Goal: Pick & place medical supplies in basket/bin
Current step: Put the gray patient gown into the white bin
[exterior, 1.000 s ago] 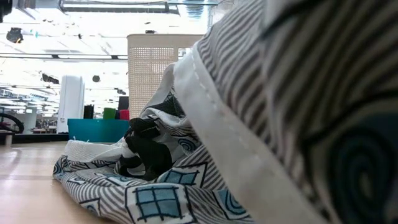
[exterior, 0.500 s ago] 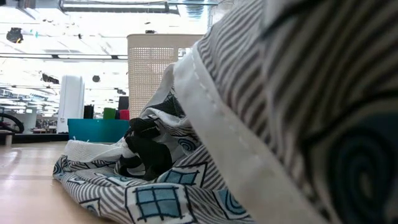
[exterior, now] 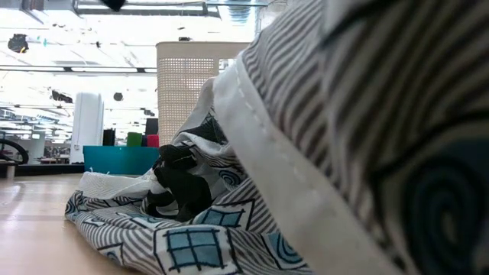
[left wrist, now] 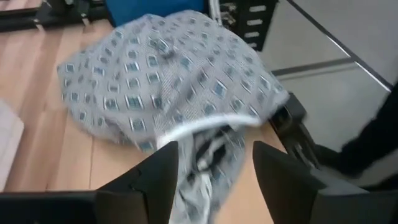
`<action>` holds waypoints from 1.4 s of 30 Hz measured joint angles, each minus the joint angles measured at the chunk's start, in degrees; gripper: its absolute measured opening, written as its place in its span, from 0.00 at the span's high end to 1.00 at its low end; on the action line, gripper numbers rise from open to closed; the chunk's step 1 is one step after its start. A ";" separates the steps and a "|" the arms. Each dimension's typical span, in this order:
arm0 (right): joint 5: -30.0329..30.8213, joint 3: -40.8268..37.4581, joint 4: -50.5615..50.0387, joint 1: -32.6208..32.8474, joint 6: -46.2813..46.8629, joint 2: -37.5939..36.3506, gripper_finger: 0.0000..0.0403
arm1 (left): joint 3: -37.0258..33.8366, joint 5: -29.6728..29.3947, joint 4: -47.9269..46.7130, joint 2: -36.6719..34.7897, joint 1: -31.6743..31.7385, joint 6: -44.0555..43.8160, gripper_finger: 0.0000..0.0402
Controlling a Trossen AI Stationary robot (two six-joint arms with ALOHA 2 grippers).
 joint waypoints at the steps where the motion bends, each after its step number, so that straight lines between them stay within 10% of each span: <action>1: 0.03 0.00 1.12 0.13 -1.00 0.00 0.35 | 1.17 -0.13 0.54 1.58 0.39 0.22 0.50; 12: 2.30 0.00 5.89 1.96 -10.49 0.00 0.35 | 8.24 2.22 2.11 15.90 7.39 -6.18 0.50; 21: 3.24 0.00 6.11 4.72 -10.46 0.00 0.35 | 8.13 11.06 3.83 19.43 10.58 -10.99 0.50; 34: 4.90 0.00 6.09 4.99 -10.53 0.00 0.35 | 8.04 8.97 6.32 21.83 13.52 -13.90 0.51; 42: 4.90 0.00 6.09 4.97 -11.12 0.00 0.35 | 8.04 13.73 5.84 21.83 12.70 -15.33 0.68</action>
